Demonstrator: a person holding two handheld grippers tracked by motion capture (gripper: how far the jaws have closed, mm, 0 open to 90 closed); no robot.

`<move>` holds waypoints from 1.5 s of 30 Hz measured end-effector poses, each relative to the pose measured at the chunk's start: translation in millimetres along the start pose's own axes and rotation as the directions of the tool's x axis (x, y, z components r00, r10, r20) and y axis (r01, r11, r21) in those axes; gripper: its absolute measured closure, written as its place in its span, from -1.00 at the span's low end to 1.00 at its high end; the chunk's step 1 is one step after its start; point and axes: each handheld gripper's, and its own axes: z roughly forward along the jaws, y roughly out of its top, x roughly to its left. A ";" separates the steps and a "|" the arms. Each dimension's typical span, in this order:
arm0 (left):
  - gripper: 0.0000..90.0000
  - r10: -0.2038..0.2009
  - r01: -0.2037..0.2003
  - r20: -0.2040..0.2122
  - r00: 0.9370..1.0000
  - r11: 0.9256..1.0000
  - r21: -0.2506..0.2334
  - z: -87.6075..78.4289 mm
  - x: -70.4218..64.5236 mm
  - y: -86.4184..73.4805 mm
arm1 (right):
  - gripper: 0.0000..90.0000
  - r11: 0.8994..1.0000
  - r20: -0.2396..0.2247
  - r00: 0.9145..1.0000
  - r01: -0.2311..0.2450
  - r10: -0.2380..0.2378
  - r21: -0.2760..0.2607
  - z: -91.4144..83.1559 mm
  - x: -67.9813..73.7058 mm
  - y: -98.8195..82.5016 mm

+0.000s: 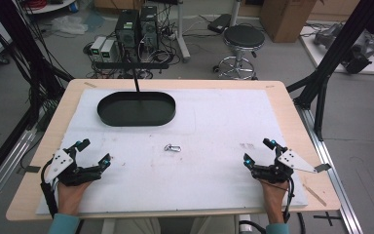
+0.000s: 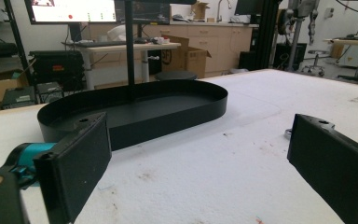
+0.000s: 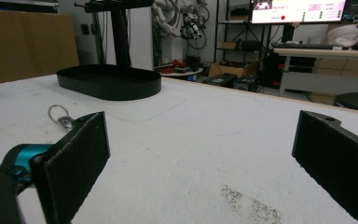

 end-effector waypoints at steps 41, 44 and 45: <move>-0.85 0.001 -0.001 0.001 1.000 1.000 -0.003 0.0 -0.6 -0.2 | -0.93 1.000 0.001 1.000 0.004 -0.004 0.001 -0.1 0.3 0.0; -0.85 0.002 -0.002 0.000 1.000 1.000 -0.003 0.0 -0.7 -0.2 | -0.92 1.000 -0.001 1.000 0.005 -0.005 0.002 -0.2 0.4 0.1; -0.85 0.001 -0.001 -0.001 1.000 1.000 -0.003 0.0 -0.8 -0.2 | -0.93 1.000 0.000 1.000 0.005 -0.005 0.001 -0.1 0.4 0.0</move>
